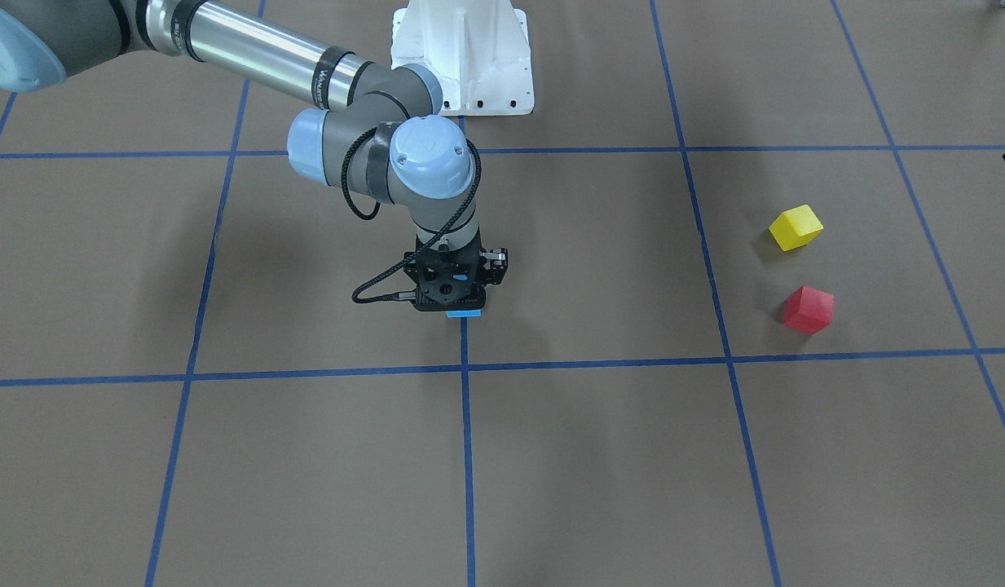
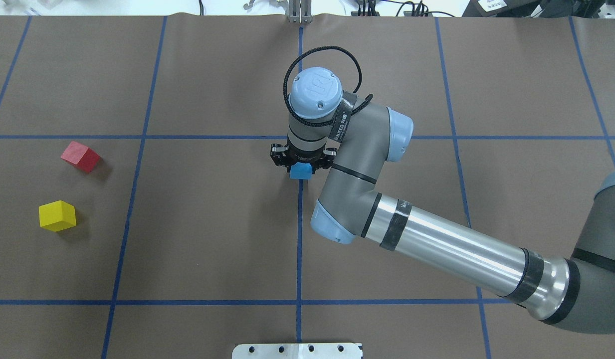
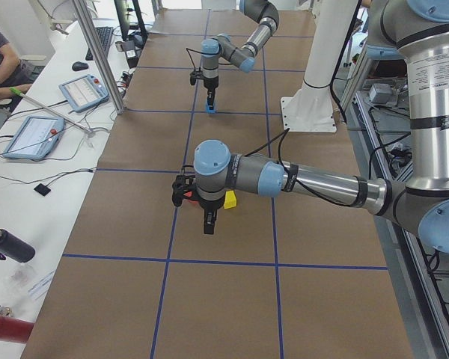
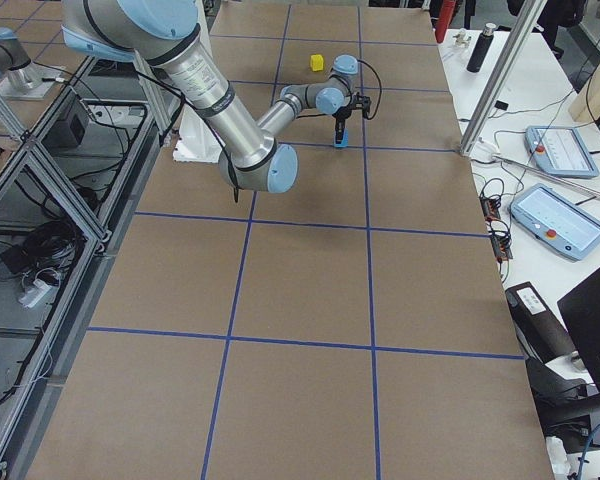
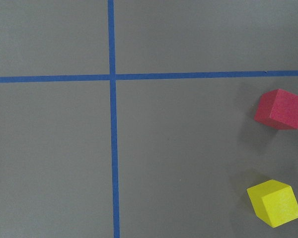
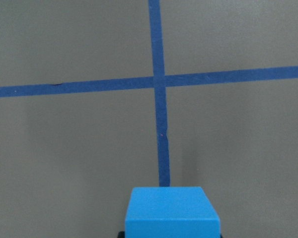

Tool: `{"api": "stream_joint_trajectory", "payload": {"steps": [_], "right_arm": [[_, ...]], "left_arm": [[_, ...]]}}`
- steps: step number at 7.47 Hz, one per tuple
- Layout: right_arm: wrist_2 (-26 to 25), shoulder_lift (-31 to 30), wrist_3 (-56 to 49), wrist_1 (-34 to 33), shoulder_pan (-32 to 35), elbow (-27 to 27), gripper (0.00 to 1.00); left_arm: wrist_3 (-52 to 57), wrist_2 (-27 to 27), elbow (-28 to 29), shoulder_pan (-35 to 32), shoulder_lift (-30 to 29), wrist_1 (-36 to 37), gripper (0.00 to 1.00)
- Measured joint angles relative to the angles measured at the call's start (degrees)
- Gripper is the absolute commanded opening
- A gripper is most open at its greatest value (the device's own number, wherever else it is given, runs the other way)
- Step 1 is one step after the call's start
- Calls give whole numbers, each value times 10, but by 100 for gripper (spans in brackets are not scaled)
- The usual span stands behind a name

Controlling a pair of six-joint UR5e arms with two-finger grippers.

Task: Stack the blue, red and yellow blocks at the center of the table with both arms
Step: 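Lower the blue cube onto the center and open the right gripper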

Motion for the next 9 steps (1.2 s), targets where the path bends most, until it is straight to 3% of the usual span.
{"api": "stream_joint_trajectory", "payload": {"steps": [9], "right_arm": [[-3,2,-10,0,-1,-11,12]], "left_arm": [[-1,-6,-2,0,1,1,100]]}}
